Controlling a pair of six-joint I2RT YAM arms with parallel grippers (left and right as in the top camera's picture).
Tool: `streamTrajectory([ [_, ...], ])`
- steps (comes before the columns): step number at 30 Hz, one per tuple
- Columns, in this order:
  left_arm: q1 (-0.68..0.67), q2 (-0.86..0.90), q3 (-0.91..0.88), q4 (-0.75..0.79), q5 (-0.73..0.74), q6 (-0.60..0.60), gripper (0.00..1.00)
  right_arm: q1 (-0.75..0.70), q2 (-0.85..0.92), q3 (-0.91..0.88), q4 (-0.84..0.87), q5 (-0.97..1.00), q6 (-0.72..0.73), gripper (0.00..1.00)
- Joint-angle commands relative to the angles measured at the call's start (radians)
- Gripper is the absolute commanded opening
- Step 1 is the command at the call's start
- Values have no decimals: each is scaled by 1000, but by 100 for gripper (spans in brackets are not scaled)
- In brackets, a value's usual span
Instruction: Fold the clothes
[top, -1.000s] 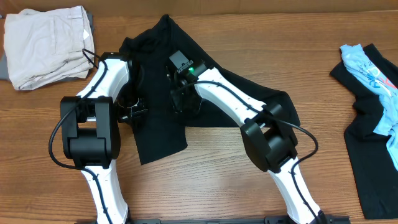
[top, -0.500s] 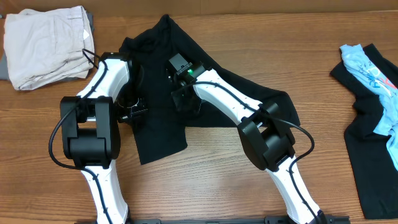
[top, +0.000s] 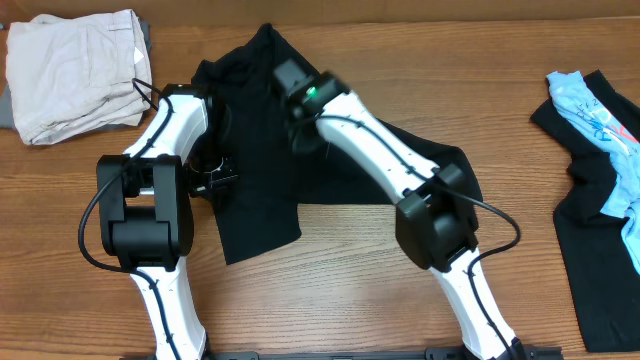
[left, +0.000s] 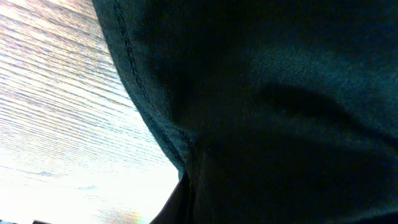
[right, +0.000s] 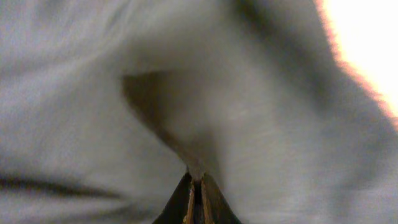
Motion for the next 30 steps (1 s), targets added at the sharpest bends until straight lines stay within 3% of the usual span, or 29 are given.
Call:
streamTrajectory([
  [1, 0, 6, -5, 2, -29, 12, 7, -112, -1, 132, -14, 198, 7, 4],
  [5, 0, 6, -5, -5, -38, 12, 7, -252, -1, 244, 6, 295, -17, 4],
  [10, 0, 6, -5, -20, -35, 12, 8, -437, -1, 296, 161, 436, -47, 4],
  [11, 0, 6, -5, -21, -35, 12, 8, -477, -1, 296, 194, 433, -52, 13],
  [12, 0, 6, -5, -22, -35, 12, 8, -508, -1, 296, 215, 433, -53, 33],
  [13, -1, 6, -5, -22, -35, 12, 8, -534, -1, 296, 227, 418, -63, 41],
  [14, -1, 6, -5, -21, -35, 12, 8, -560, -1, 296, 235, 390, -72, 41],
  [15, -1, 6, -5, -21, -35, 12, 8, -584, -1, 296, 238, 366, -71, 49],
  [17, -1, 6, -5, -20, -35, 12, 9, -626, -1, 296, 234, 327, -72, 100],
  [26, 0, 4, 28, -79, -39, 38, 12, -677, -20, 321, -17, 122, -68, 100],
  [28, -1, -6, 69, -114, -39, 37, 5, -667, -34, 335, -105, -21, -72, 100],
  [30, -7, -34, 99, -126, -39, 37, 4, -659, -48, 346, -143, -79, -83, 100],
])
